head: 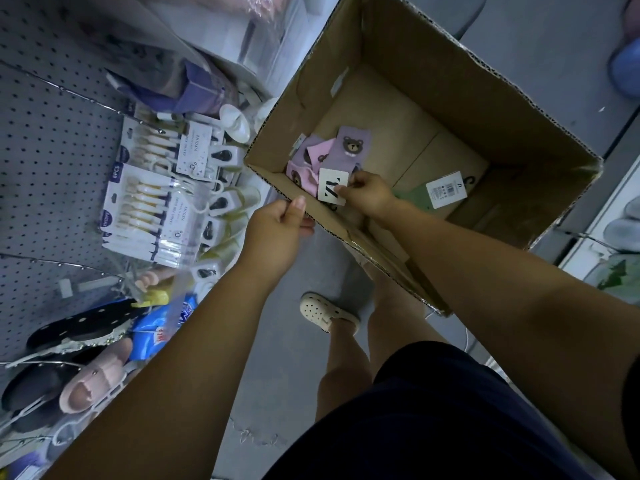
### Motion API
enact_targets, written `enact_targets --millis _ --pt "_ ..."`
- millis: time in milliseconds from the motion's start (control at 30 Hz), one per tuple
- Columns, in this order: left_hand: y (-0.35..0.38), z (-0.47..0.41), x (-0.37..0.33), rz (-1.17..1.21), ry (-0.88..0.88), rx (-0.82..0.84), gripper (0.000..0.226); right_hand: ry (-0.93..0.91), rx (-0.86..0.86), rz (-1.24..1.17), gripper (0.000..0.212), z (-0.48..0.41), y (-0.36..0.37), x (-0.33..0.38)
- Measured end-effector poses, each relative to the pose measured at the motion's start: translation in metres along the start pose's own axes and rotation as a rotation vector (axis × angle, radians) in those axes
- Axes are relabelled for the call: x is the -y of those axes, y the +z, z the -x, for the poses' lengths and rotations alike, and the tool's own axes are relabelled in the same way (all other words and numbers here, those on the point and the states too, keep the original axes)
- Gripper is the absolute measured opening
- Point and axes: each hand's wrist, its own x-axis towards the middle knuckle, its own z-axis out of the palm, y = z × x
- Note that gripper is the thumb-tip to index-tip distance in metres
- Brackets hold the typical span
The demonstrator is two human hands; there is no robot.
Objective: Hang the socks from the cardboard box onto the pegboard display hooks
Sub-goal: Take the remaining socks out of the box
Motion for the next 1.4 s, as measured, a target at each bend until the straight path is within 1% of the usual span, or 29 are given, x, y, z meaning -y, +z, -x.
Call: enact_targets --millis 133,267,333,367,433,467,533,600,667,767,867,933,1033,1133,1200,1233,1333,1367,1400 --pt "0.000 0.003 0.002 0.028 -0.011 -0.018 0.035 -0.010 0.038 -0.105 0.019 0.004 0.005 0.004" --pt "0.004 0.013 0.007 0.071 -0.005 -0.070 0.037 -0.036 -0.036 -0.234 0.020 0.019 0.004 0.009" --pt "0.007 0.026 0.008 0.133 0.003 -0.111 0.035 -0.040 -0.065 -0.301 0.015 0.037 -0.002 0.013" --pt "0.009 0.034 0.007 0.163 0.010 -0.123 0.035 -0.047 -0.071 -0.306 0.016 0.047 -0.007 0.016" --pt "0.010 0.051 0.006 0.216 0.034 -0.140 0.034 -0.096 -0.077 -0.367 0.027 0.075 -0.016 0.022" --pt "0.009 0.063 0.004 0.249 0.048 -0.143 0.033 -0.131 -0.069 -0.417 0.025 0.095 -0.022 0.025" --pt "0.007 0.080 0.000 0.295 0.069 -0.122 0.030 -0.190 -0.046 -0.533 0.012 0.134 -0.029 0.036" --pt "0.000 0.103 -0.003 0.341 0.094 -0.077 0.026 -0.252 0.016 -0.614 0.007 0.183 -0.032 0.046" --pt "-0.005 0.126 -0.007 0.431 0.091 -0.018 0.026 -0.316 0.071 -0.603 0.008 0.229 -0.032 0.053" --pt "-0.015 0.162 -0.006 0.642 0.093 0.038 0.030 -0.347 0.131 -0.555 0.015 0.290 -0.021 0.051" --pt "-0.031 0.200 0.008 0.780 0.141 0.025 0.029 -0.397 0.169 -0.556 0.024 0.338 0.002 0.040" --pt "-0.044 0.225 0.023 0.778 0.182 -0.017 0.022 -0.419 0.190 -0.556 0.025 0.365 0.020 0.035" --pt "-0.068 0.258 0.051 0.708 0.274 -0.086 0.015 -0.433 0.156 -0.397 0.026 0.396 0.047 0.027" --pt "-0.095 0.288 0.082 0.670 0.347 -0.196 0.010 -0.467 0.013 -0.137 0.037 0.423 0.071 0.020" --pt "-0.113 0.307 0.102 0.643 0.398 -0.244 0.008 -0.564 -0.113 0.016 0.043 0.440 0.081 0.019" --pt "-0.123 0.315 0.113 0.639 0.415 -0.251 0.007 -0.635 -0.133 0.089 0.042 0.449 0.087 0.021" --pt "-0.149 0.341 0.142 0.656 0.432 -0.228 0.011 -0.874 -0.062 0.301 0.026 0.474 0.110 0.031" --pt "-0.156 0.350 0.151 0.666 0.438 -0.224 0.015 -0.945 -0.039 0.384 0.029 0.480 0.119 0.034" --pt "-0.162 0.357 0.159 0.674 0.443 -0.228 0.017 -0.990 -0.014 0.464 0.038 0.485 0.128 0.036"
